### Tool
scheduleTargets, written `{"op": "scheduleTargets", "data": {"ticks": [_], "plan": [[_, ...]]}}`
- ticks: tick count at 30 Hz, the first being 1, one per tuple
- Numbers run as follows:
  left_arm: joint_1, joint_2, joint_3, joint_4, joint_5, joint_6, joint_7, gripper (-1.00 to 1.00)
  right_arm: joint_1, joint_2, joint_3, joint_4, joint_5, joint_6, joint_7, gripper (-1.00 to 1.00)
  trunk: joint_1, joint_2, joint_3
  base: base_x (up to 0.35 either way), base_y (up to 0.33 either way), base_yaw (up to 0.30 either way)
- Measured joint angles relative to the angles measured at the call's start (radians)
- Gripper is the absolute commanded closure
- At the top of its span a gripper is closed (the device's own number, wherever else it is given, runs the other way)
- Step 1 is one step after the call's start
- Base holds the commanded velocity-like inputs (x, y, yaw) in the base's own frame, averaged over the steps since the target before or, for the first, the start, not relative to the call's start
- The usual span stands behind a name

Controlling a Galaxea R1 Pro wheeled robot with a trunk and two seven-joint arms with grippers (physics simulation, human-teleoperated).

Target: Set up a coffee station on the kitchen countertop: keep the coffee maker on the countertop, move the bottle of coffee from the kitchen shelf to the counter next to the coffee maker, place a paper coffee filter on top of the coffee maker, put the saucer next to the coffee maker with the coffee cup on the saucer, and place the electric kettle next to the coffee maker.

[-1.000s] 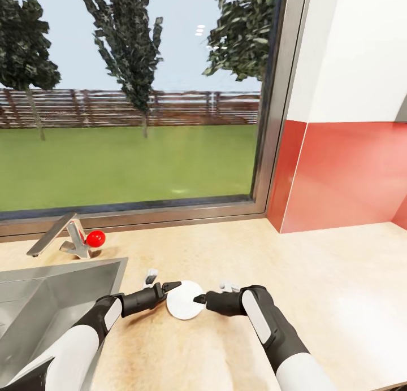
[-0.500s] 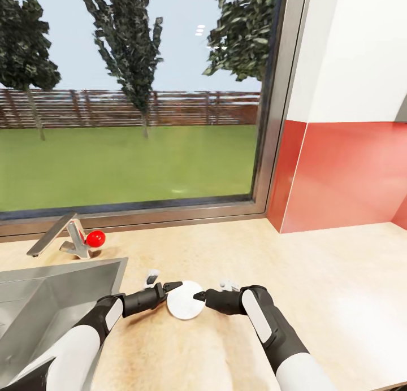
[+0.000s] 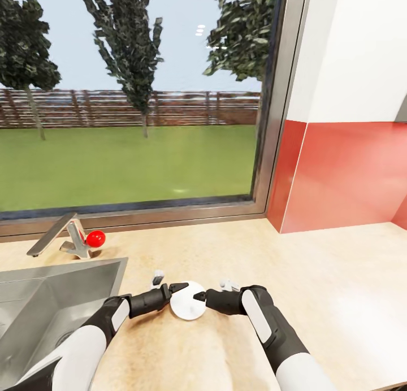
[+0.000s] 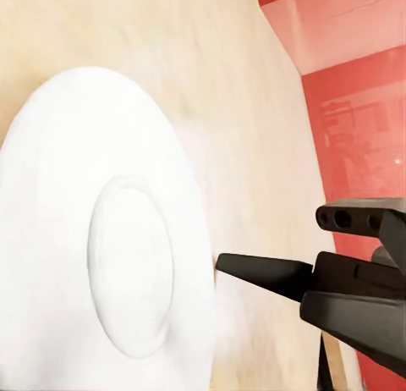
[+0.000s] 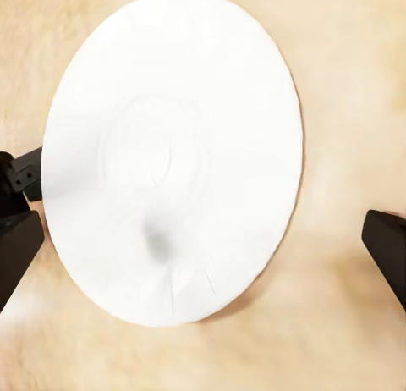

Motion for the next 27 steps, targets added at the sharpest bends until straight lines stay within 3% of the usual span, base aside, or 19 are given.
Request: {"op": "scheduleTargets", "data": {"ticks": [27], "plan": [[0.0,-0.03,-0.004,0.001,-0.005,0.008,-0.006,-1.0,0.0,0.0,0.001,0.009,-0.004,-0.002,0.0,-1.0,0.0,0.0,0.0,0.0,0.0,0.0]]}}
